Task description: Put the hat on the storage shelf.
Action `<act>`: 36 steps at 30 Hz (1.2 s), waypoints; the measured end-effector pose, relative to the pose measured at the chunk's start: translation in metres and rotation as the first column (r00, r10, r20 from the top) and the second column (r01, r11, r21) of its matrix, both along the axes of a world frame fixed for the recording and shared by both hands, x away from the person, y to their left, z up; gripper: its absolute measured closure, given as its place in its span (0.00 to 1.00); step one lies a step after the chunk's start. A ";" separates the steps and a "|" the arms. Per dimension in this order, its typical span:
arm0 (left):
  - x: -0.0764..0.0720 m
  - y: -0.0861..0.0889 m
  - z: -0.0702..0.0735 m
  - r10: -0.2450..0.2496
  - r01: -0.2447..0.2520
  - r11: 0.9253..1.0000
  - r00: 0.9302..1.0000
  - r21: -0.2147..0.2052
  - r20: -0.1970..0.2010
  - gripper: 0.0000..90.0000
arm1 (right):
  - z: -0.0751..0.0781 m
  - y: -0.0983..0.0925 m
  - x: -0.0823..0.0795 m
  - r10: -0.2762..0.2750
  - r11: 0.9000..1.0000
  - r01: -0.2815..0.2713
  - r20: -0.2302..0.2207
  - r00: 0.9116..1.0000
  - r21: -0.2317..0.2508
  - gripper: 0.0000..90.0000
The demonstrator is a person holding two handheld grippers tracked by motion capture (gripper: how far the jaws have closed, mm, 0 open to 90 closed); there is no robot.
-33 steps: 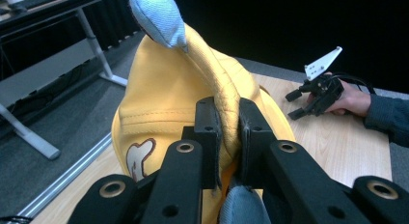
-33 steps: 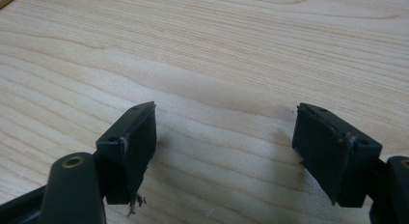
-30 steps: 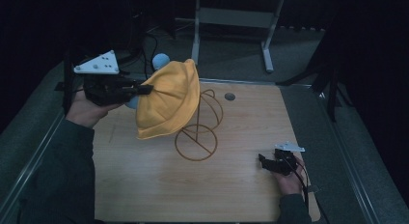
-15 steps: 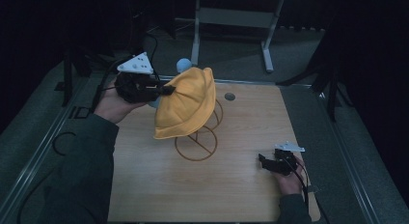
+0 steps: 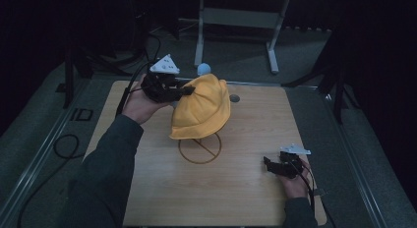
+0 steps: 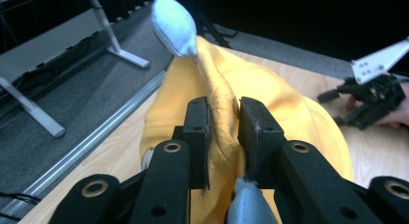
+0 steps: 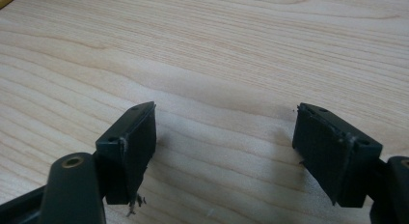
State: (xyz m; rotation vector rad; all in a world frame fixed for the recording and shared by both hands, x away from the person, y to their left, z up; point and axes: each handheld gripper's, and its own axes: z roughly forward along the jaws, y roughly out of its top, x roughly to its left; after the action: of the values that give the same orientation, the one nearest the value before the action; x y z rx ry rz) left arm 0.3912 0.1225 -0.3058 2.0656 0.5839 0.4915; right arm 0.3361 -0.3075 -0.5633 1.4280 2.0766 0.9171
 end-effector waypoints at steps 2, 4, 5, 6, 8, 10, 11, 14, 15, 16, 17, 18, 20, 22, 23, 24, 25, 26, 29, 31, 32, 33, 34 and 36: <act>0.001 -0.003 -0.002 0.001 -0.001 1.000 1.000 0.006 0.001 0.82 | 0.000 0.000 0.000 0.000 1.000 0.000 0.000 1.000 0.000 0.26; 0.000 -0.006 -0.003 -0.004 0.004 1.000 1.000 0.002 0.001 0.82 | 0.000 0.000 0.000 0.001 1.000 -0.001 -0.001 1.000 0.000 0.26; -0.001 -0.009 -0.004 -0.011 0.011 1.000 1.000 0.007 0.004 0.81 | 0.000 0.000 0.000 0.001 1.000 -0.001 0.000 1.000 0.000 0.26; -0.003 -0.012 -0.004 -0.020 0.020 1.000 1.000 0.014 0.006 0.81 | 0.000 0.000 0.000 0.000 1.000 0.000 0.001 1.000 0.000 0.26; -0.006 -0.018 -0.006 -0.039 0.038 0.999 0.999 0.036 0.013 0.80 | 0.000 0.000 0.000 0.000 1.000 0.000 0.001 1.000 0.000 0.26; -0.008 -0.025 -0.009 -0.052 0.051 0.997 0.998 0.064 0.018 0.79 | 0.000 0.000 0.000 0.000 1.000 0.000 0.001 1.000 0.000 0.26; -0.008 -0.028 -0.011 -0.055 0.053 0.996 0.998 0.072 0.018 0.79 | 0.000 0.000 0.000 -0.001 1.000 0.001 0.001 1.000 0.000 0.26; -0.008 -0.035 -0.016 -0.045 0.043 0.995 0.999 0.095 0.019 0.77 | 0.000 0.000 0.000 0.000 1.000 0.000 0.000 1.000 0.001 0.26; -0.007 -0.036 -0.017 -0.039 0.037 0.994 0.999 0.101 0.019 0.76 | 0.000 0.000 0.000 0.000 1.000 0.000 0.000 1.000 0.001 0.26; -0.007 -0.036 -0.017 -0.029 0.027 0.995 0.999 0.100 0.018 0.74 | 0.000 0.000 0.000 0.000 1.000 0.000 0.000 1.000 0.001 0.26; -0.007 -0.036 -0.018 -0.022 0.020 0.994 1.000 0.104 0.018 0.72 | 0.000 0.000 0.000 0.001 1.000 -0.001 0.000 1.000 0.001 0.26; -0.006 -0.037 -0.018 -0.011 0.009 0.994 1.000 0.105 0.016 0.69 | 0.000 0.000 0.000 0.001 1.000 -0.001 0.000 1.000 0.001 0.26; -0.006 -0.037 -0.019 0.018 -0.019 0.994 1.000 0.108 0.011 0.60 | 0.000 0.000 0.000 0.001 1.000 -0.001 -0.001 1.000 0.001 0.26; -0.004 -0.035 -0.018 0.035 -0.032 0.994 0.999 0.103 -0.026 0.52 | 0.000 0.000 0.000 0.001 1.000 -0.001 -0.001 1.000 0.001 0.26; -0.003 -0.035 -0.018 0.042 -0.038 0.995 0.998 0.091 -0.040 0.49 | 0.000 0.000 0.000 0.001 1.000 -0.001 0.000 1.000 0.001 0.26; -0.003 -0.034 -0.017 0.049 -0.045 0.995 0.998 0.090 -0.044 0.44 | 0.000 0.000 0.000 0.002 1.000 -0.002 -0.001 1.000 0.001 0.26; -0.004 -0.033 -0.017 0.054 -0.050 0.995 0.997 0.082 -0.048 0.41 | 0.000 0.000 0.000 0.002 1.000 -0.002 0.000 1.000 0.001 0.26; -0.004 -0.032 -0.015 0.058 -0.054 0.996 0.997 0.074 -0.050 0.37 | 0.000 0.000 0.000 0.002 1.000 -0.002 0.000 1.000 0.001 0.26; -0.005 -0.029 -0.012 0.066 -0.063 0.997 0.997 0.054 -0.043 0.30 | 0.000 0.000 0.000 0.002 1.000 -0.002 0.000 1.000 0.001 0.26; -0.006 -0.027 -0.010 0.073 -0.071 0.996 0.996 0.047 -0.043 0.27 | 0.000 0.000 0.000 0.003 1.000 -0.003 0.000 1.000 0.001 0.26; -0.006 -0.026 -0.010 0.075 -0.074 0.997 0.996 0.039 -0.042 0.26 | 0.000 0.000 0.000 0.004 1.000 -0.004 0.000 1.000 0.000 0.26; -0.006 -0.025 -0.009 0.075 -0.073 0.997 0.996 0.031 -0.044 0.24 | 0.000 0.000 0.000 0.004 1.000 -0.004 0.000 1.000 0.000 0.26; -0.006 -0.023 -0.008 0.077 -0.076 0.997 0.996 0.021 -0.044 0.23 | 0.000 0.000 0.000 0.004 1.000 -0.003 0.000 1.000 0.001 0.26; -0.007 -0.020 -0.005 0.076 -0.076 0.997 0.996 -0.002 -0.043 0.22 | 0.000 0.000 0.000 0.004 1.000 -0.004 0.000 1.000 0.001 0.26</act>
State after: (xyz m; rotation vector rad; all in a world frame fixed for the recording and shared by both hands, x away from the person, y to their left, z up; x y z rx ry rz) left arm 0.3843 0.1030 -0.3112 2.0609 0.6902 0.4914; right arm 0.3359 -0.3072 -0.5634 1.4248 2.0806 0.9191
